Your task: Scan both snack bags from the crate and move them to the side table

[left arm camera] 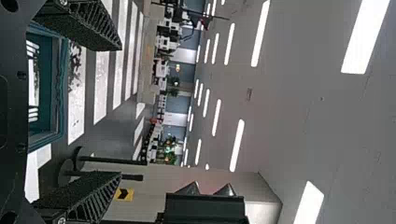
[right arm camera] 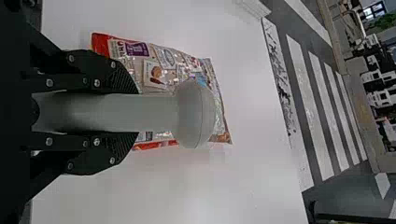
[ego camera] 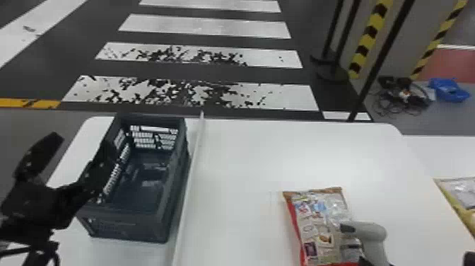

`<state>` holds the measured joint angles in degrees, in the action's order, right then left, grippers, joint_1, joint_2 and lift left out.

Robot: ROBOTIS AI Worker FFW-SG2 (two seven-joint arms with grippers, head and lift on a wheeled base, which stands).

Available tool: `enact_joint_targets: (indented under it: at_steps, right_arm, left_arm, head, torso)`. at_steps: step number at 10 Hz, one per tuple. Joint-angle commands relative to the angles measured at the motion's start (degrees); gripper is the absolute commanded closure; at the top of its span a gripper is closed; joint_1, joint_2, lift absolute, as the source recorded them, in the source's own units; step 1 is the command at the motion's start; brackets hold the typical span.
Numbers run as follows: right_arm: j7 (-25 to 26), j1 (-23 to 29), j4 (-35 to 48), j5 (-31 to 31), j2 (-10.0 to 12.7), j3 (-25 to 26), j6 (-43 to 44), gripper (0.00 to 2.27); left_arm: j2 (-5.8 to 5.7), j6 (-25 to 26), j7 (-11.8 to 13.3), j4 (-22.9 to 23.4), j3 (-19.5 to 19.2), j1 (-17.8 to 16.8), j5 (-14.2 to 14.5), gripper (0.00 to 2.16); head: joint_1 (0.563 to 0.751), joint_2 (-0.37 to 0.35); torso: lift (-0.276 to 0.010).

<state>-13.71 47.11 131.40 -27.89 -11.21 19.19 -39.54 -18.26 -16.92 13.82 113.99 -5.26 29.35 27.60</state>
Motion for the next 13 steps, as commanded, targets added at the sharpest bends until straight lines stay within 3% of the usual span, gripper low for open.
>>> enact_joint_targets:
  at_steps: [1,3,5,7,11,13]
  right_arm:
    - [0.0,0.0,-0.1,0.9,-0.2,-0.9,-0.1,2.24]
    - [0.1,-0.9,-0.2,0.7,-1.0,-0.3,0.2,2.24]
    - [1.0,-4.5,-1.0,1.3,-3.2,1.6,1.4,2.24]
    - [1.1,-14.4,-9.8,3.0,-7.0,1.9,2.3,2.24]
    - [-1.8,-31.4,-33.4,6.9,-10.2,-0.1,9.7,2.24]
    - [-1.9,-35.6,-41.0,8.1,-11.1,-3.1,10.6,2.24]
  left_arm:
    - [0.15,0.0,0.1,0.0,-0.1,0.0,0.0,0.04]
    - [0.15,0.0,0.1,0.3,-0.2,0.1,0.1,0.04]
    - [0.33,0.0,0.1,1.1,0.1,0.4,0.0,0.04]
    - [1.03,0.2,0.0,3.0,0.7,1.8,-1.1,0.04]
    - [0.51,1.8,-0.4,5.2,1.7,4.5,-3.8,0.04]
    - [0.51,1.6,-0.5,7.2,0.8,7.0,-4.2,0.04]
  head:
    - [0.695,-0.035]
    - [0.695,-0.026]
    - [0.695,-0.04]
    - [0.695,-0.089]
    - [0.695,-0.217]
    - [0.695,-0.26]
  torso:
    - [-0.095]
    - [-0.095]
    - [-0.095]
    - [-0.095]
    - [-0.095]
    - [-0.095]
